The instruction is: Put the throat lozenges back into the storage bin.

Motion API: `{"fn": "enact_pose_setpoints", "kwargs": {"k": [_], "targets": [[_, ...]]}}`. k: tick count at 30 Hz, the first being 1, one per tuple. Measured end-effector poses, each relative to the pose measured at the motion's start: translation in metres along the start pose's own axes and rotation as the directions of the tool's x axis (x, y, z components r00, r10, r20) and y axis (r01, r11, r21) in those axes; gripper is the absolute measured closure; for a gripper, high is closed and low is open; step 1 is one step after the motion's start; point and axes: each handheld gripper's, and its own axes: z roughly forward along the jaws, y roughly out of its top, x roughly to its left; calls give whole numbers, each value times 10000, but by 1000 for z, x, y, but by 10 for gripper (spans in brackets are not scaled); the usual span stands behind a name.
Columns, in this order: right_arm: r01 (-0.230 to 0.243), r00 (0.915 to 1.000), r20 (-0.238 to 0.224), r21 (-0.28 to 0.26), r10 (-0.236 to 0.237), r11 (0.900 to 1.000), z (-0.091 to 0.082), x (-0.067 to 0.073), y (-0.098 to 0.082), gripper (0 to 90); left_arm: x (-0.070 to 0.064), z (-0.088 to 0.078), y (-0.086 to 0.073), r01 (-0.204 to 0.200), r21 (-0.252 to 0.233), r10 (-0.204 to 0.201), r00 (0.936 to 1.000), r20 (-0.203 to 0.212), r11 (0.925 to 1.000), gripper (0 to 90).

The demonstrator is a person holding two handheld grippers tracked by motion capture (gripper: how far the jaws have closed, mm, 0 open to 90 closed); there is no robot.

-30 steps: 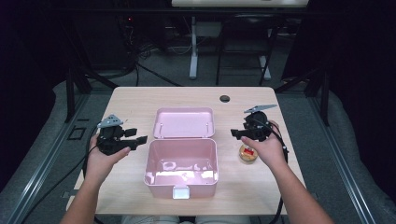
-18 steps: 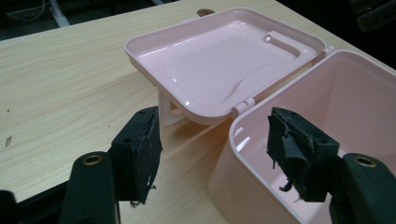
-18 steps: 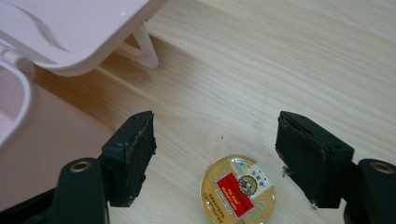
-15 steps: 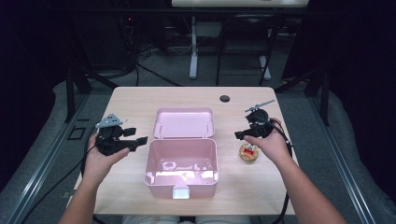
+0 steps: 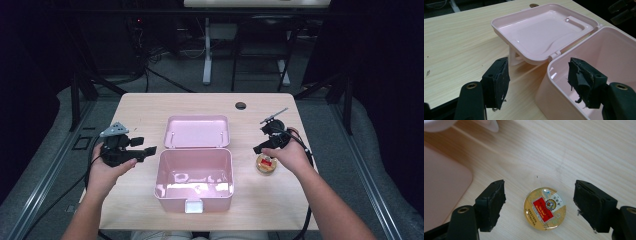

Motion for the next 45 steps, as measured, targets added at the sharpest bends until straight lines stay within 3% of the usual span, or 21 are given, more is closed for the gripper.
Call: {"fn": "enact_pose_setpoints", "kwargs": {"k": [6, 11, 21, 34, 38, 45], "targets": [[243, 9997, -3, 924, -244, 9954, 10, 3, -1, 204, -1, 1, 0, -58, 160, 57, 10000, 53, 9999, 334], [255, 9997, 34, 1185, -261, 9926, 16, 6, -1, 191, -1, 1, 0, -28, 132, 28, 10000, 36, 9999, 334], [242, 9995, 121, 2265, -276, 9737, 31, 2, 0, 144, 0, -2, 0, 22, 83, -22, 10000, 31, 10000, 334], [414, 9989, 92, 2770, -458, 9600, 46, -2, -3, 145, 0, -1, 0, 48, 76, -49, 10000, 51, 10000, 335], [199, 9997, 104, 2873, -239, 9576, 53, -5, -5, 145, 0, 0, 0, 36, 109, -37, 10000, 75, 9999, 334], [208, 9996, 106, 3025, -252, 9529, 60, -7, -7, 144, 1, 0, -1, 61, 130, -62, 10000, 69, 9999, 334]]}}
